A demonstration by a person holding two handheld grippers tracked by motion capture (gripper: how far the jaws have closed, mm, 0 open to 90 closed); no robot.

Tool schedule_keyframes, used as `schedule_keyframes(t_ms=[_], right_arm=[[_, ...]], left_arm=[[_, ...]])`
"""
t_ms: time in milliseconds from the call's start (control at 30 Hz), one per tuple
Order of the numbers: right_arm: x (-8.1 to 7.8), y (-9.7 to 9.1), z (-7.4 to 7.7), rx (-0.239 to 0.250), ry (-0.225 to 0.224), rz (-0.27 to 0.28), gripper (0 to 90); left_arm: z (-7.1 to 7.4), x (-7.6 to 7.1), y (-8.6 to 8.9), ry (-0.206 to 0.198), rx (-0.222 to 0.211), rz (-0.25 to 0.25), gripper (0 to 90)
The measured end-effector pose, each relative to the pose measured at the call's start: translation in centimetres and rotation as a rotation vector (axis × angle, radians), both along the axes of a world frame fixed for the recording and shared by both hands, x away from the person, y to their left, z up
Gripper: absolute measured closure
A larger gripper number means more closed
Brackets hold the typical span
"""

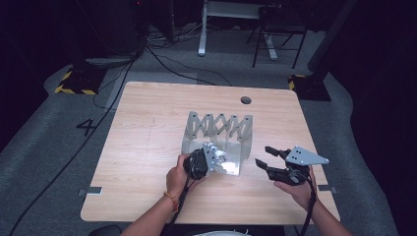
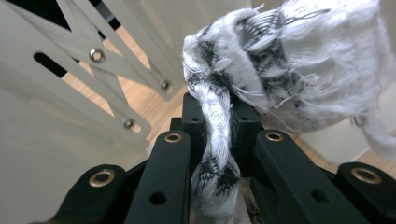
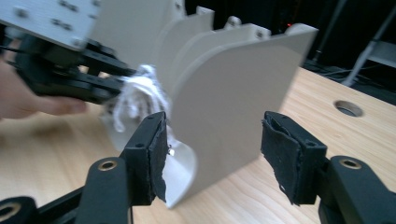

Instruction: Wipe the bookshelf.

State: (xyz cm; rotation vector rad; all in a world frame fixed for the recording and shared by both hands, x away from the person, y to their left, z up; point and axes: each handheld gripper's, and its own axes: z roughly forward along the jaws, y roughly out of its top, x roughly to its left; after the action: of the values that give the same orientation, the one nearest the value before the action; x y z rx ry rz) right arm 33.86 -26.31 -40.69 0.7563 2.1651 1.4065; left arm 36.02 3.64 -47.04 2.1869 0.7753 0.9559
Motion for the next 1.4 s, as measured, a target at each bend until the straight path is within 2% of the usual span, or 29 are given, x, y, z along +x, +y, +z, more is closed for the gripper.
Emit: schedule_keyframes(t_ms=[100,167,200,267,333,400,467,533,700,767,900,1000,1167,1267,1300,1367,1400], right_arm=[[0.8,-0.5,-0.5,0.002,0.028,-0.008,42.1],[1.1,-0.6,-0.8,-0.001,0.045,-0.007,41.9],[1.3,-0.6,-1.0,-0.010,0.048,-0.009,41.9],[1.5,-0.6,-1.3,-0.025,0.055,-0.007,41.7],[1.7,-0.6,-1.6,-0.048,0.075,-0.008,41.8],[1.8,-0.6,-1.9,-0.057,0.087,-0.008,41.9],[2.0,-0.7,-2.1,-0.070,0.096,-0.013,41.9],[2.2,-0.8,-2.2,-0.067,0.105,-0.013,41.8],[2.5,-0.8,-2.5,-0.082,0.133,-0.013,41.5],[2.6,-0.7,-2.6,-0.084,0.160,-0.008,41.4],[2.5,-0.4,-2.5,-0.083,0.169,0.007,41.3],[2.5,-0.4,-2.6,-0.076,0.181,0.014,41.2],[2.5,-0.4,-2.7,-0.069,0.197,0.025,41.2],[2.5,-0.4,-2.7,-0.071,0.199,0.028,41.0],[2.5,-0.4,-2.7,-0.071,0.199,0.028,41.0],[2.5,-0.4,-2.7,-0.074,0.200,0.026,40.9],[2.5,-0.4,-2.7,-0.076,0.201,0.025,41.0]], left_arm=[[0.0,0.4,1.0,0.018,0.005,0.007,80.6],[0.1,0.9,2.0,0.032,-0.026,0.009,80.5],[0.1,1.1,2.4,0.032,-0.043,-0.002,80.4],[0.2,1.3,2.7,0.021,-0.041,0.010,80.4],[0.3,1.5,2.9,0.019,-0.061,0.008,80.5],[0.7,1.5,3.0,-0.006,-0.071,0.008,80.7],[1.6,1.3,3.2,-0.029,-0.107,0.011,80.8],[2.3,1.0,3.3,-0.062,-0.124,0.015,80.8],[4.7,0.5,3.2,-0.128,-0.224,0.042,80.6],[5.2,0.7,2.7,-0.128,-0.246,0.043,80.6],[5.7,1.4,1.9,-0.129,-0.217,0.055,80.5],[6.3,2.0,1.6,-0.130,-0.228,0.073,80.2],[7.1,2.5,1.1,-0.139,-0.212,0.078,78.3],[7.1,2.6,1.2,-0.119,-0.201,0.061,79.2],[6.9,2.5,1.4,-0.117,-0.203,0.058,79.4],[6.5,2.0,1.8,-0.078,-0.229,0.039,80.0],[6.3,1.7,1.9,-0.075,-0.224,0.035,80.0]])
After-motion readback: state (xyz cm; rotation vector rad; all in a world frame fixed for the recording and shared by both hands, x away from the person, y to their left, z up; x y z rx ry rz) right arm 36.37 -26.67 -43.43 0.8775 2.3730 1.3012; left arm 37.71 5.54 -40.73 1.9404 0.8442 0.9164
